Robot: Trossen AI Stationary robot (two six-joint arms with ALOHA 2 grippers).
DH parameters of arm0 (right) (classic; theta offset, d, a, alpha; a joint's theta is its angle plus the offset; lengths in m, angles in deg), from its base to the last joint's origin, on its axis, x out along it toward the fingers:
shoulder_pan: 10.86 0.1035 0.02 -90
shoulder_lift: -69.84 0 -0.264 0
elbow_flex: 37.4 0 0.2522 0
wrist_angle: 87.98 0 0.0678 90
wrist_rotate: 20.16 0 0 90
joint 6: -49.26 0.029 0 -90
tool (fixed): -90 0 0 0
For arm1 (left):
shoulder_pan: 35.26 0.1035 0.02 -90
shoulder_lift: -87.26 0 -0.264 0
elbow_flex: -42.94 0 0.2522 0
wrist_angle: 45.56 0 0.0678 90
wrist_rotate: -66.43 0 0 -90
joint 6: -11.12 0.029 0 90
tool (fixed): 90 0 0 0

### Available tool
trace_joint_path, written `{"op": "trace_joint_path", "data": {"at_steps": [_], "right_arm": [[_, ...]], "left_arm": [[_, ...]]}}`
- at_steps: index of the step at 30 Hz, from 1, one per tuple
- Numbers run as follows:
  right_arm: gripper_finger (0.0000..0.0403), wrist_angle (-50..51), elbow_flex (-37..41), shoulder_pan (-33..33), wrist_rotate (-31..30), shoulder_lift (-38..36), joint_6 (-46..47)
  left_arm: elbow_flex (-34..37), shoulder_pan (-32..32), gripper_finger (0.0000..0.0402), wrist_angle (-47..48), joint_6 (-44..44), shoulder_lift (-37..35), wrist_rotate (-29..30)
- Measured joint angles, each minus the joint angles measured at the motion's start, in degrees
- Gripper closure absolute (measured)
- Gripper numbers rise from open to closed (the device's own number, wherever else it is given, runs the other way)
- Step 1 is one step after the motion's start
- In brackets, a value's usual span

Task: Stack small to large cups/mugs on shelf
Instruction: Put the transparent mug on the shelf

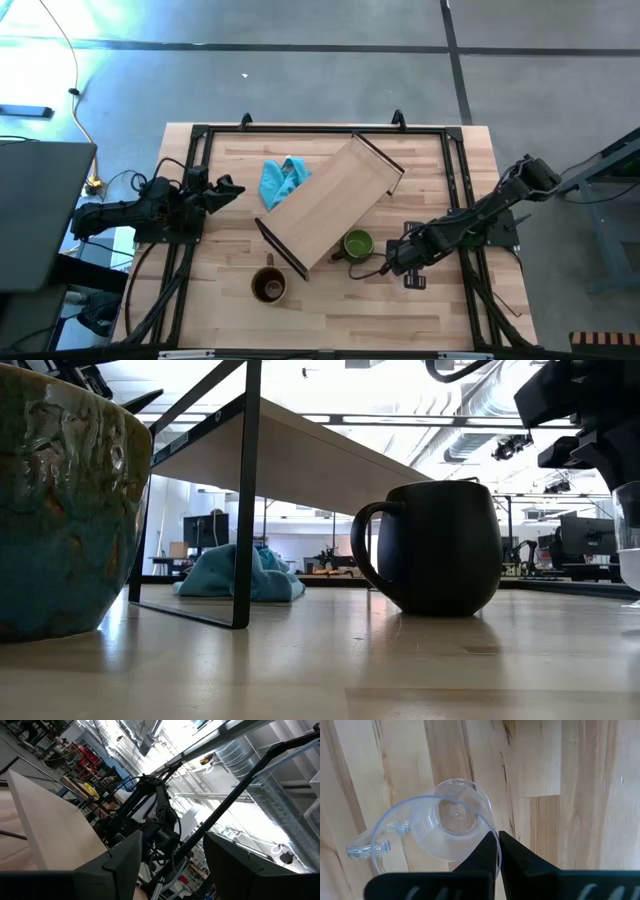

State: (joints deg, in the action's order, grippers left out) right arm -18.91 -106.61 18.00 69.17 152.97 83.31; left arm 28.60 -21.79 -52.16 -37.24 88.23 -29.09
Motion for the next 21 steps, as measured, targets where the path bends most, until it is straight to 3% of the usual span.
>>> {"op": "trace_joint_path", "data": {"at_steps": [14,21], "right_arm": [[0.0401,-3.9,0.0,0.0,0.7,0.0,0.7],[0.0342,0.4,0.0,-0.1,0.9,0.0,6.2]], "left_arm": [[0.0,0.0,0.0202,0.0,-0.1,0.0,0.0],[0.0,0.0,0.0202,0.0,-0.1,0.0,0.0]]}}
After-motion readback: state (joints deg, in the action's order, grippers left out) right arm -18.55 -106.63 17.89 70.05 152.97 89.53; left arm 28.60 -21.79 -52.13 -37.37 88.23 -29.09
